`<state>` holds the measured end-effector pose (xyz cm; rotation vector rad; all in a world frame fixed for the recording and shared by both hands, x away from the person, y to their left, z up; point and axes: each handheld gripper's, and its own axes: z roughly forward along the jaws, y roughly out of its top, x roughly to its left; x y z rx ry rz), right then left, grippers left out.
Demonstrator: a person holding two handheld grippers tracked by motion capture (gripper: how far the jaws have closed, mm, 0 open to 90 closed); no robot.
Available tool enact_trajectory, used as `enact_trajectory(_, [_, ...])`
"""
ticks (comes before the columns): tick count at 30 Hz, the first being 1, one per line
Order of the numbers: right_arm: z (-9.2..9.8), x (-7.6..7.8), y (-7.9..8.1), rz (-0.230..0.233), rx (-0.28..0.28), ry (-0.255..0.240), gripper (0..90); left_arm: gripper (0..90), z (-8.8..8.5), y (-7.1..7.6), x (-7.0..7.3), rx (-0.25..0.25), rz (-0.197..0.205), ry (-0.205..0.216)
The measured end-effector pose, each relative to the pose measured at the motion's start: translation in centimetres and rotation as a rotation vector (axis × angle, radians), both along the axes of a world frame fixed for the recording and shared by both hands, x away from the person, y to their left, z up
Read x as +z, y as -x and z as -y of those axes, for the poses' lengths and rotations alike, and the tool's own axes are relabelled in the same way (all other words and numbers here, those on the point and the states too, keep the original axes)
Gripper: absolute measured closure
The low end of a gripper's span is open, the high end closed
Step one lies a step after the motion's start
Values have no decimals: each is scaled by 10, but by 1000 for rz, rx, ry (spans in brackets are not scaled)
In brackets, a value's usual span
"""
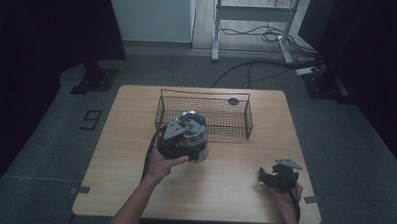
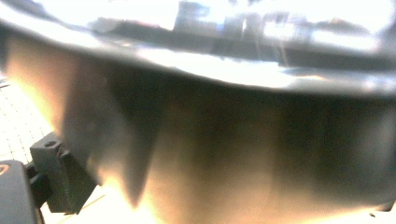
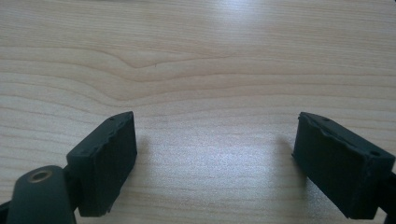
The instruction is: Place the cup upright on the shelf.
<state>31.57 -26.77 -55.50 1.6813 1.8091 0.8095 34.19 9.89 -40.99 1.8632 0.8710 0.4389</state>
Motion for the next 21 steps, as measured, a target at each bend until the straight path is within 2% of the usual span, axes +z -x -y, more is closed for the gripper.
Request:
enact_trajectory(11, [0, 0, 0, 2, -3, 1, 133, 41, 5, -7, 8, -6, 12, -14])
enact_trajectory(21, [0, 0, 0, 1, -3, 1, 133, 41, 7, -18, 15, -3, 19, -2])
